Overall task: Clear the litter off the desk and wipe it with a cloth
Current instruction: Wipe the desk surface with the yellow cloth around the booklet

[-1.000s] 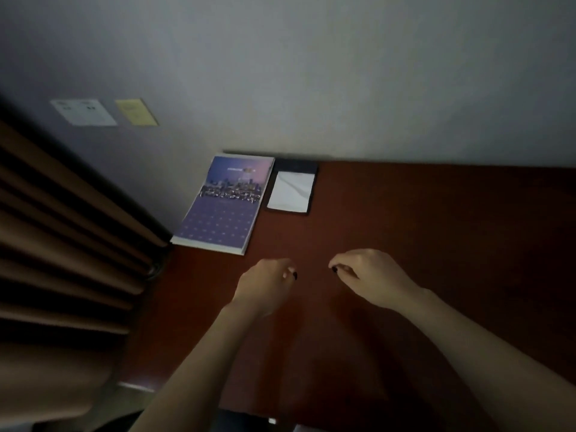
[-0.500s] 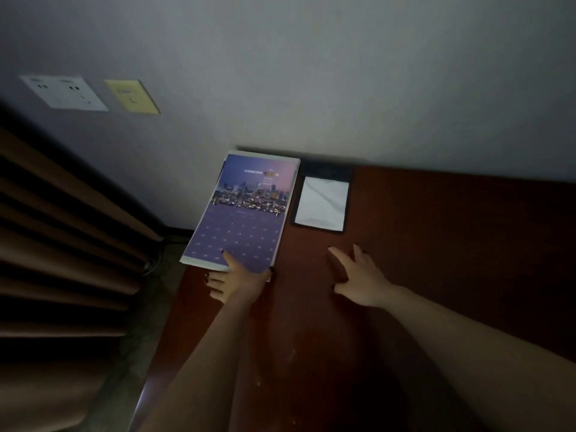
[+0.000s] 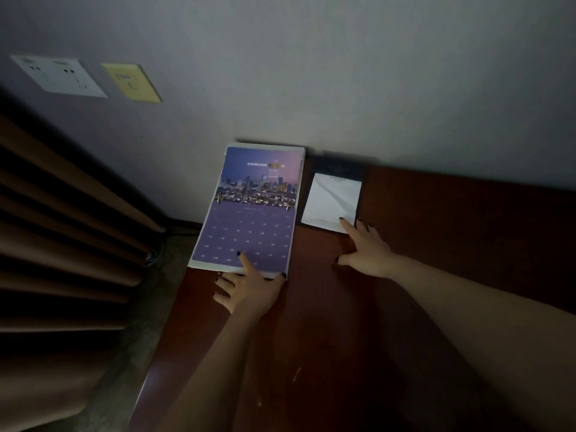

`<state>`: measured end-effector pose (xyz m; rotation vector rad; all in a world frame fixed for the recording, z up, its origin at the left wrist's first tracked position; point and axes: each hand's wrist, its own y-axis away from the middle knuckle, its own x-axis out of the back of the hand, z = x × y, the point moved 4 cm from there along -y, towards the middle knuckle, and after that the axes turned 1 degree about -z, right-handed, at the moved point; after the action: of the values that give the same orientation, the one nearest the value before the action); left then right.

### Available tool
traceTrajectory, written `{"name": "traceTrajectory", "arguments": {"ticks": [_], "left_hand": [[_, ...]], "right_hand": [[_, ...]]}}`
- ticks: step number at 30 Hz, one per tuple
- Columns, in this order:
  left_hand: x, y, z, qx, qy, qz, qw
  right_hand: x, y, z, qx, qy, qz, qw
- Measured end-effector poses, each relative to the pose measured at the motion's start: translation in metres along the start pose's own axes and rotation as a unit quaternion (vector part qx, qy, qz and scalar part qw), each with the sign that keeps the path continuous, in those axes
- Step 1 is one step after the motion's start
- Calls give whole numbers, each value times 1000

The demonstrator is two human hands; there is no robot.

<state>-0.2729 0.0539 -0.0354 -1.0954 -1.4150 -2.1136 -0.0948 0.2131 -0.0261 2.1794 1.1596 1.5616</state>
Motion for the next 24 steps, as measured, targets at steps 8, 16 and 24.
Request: {"name": "traceTrajectory", "arguments": {"ticks": [8,16,24], "left_hand": [[31,29,67,-94,-47,102,989],[0,144,160,-384,-70,116,913],[-99,330,250,-539,-164,96,821]], "right_hand": [[40,49,11,89,-37,37,995],[79,141,84,71,27,135,988],[109,299,261,44,7,259,965]]}}
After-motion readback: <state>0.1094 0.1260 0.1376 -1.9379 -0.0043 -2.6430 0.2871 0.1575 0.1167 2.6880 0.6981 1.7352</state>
